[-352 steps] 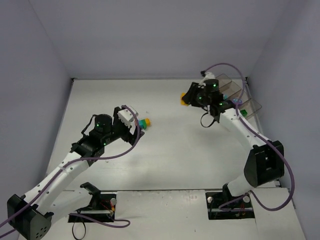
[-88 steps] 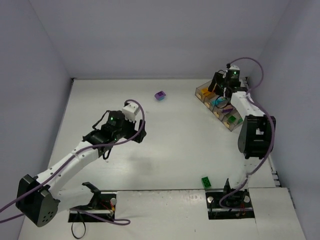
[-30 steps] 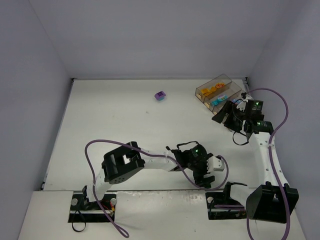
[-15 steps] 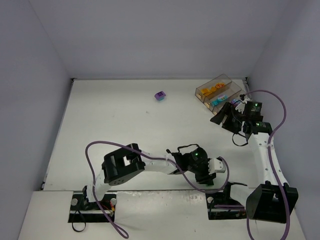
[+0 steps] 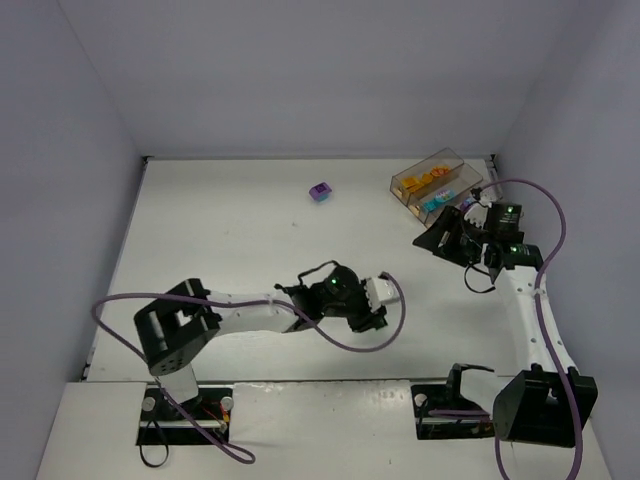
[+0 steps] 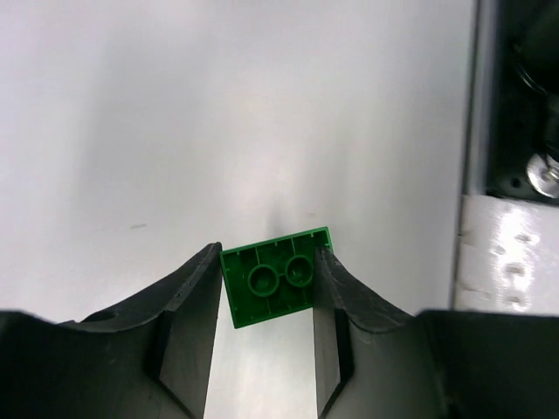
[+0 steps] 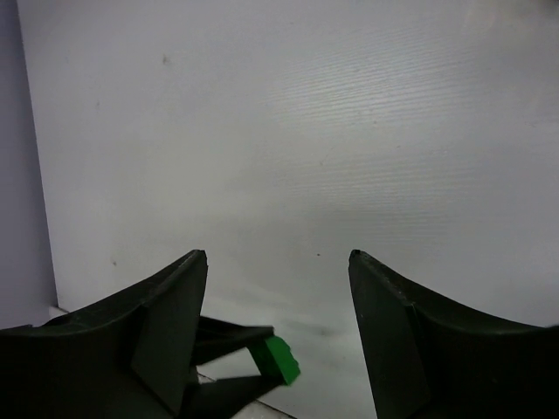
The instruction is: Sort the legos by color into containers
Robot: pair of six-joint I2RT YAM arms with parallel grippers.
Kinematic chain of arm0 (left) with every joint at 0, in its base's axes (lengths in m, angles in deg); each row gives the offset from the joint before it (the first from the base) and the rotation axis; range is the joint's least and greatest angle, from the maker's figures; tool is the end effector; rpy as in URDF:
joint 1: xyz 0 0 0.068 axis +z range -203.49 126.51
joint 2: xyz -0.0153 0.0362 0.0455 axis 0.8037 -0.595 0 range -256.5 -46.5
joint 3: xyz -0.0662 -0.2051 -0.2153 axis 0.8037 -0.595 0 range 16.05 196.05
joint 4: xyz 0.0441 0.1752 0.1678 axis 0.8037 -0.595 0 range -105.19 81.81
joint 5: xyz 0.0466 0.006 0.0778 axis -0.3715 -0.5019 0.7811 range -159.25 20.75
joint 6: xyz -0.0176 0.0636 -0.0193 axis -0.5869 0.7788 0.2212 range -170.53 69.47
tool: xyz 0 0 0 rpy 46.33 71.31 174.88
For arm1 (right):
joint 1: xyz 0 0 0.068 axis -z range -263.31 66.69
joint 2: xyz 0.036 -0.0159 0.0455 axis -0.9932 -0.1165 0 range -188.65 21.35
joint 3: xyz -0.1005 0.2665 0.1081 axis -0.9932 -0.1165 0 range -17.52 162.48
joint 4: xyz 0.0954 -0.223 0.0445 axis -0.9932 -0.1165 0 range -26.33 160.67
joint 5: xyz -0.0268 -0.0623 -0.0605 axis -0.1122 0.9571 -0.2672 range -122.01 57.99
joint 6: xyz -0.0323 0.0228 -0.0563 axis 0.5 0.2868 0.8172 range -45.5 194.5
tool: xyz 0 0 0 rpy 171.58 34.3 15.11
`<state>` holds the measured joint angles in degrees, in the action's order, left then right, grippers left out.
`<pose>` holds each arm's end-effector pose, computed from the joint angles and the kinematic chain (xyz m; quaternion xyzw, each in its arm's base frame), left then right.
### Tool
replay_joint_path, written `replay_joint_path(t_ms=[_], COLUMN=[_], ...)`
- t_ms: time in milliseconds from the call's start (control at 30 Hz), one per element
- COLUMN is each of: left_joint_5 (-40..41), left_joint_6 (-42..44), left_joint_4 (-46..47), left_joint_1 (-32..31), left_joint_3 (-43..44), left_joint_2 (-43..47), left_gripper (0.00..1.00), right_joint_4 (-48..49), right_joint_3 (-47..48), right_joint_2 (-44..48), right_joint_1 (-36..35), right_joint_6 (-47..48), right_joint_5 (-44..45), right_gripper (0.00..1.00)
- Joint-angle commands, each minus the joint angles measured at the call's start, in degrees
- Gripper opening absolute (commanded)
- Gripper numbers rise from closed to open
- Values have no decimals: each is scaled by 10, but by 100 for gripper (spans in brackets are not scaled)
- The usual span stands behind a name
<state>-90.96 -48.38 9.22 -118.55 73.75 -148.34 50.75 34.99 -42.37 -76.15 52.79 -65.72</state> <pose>0.1496 -0.3707 0.2310 0.5451 0.6417 -0.4056 0.3557 0.2300 0.0023 0.3317 0.0698 0.8427 0.3101 0.4345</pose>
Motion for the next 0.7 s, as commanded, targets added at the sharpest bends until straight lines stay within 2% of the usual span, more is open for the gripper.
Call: replay_joint_path(t_ms=[0, 233, 433, 667], left_joint_5=[15, -14, -41, -29], left_joint_6=[7, 28, 58, 67], left_joint_4=[79, 61, 27, 25], left_joint_1=[51, 123, 130, 130], left_joint_3=[-8, -27, -20, -25], left_joint_2=[94, 190, 235, 255], left_gripper=[9, 9, 9, 9], right_joint_4=[30, 38, 52, 57], right_joint_3=[8, 37, 67, 96], right_joint_2=[-3, -32, -60, -86], right_joint_1=[-24, -92, -137, -180], right_joint_6=[22, 47, 48, 49], right_joint_5=[-84, -171, -211, -234], right_gripper=[62, 53, 53, 53])
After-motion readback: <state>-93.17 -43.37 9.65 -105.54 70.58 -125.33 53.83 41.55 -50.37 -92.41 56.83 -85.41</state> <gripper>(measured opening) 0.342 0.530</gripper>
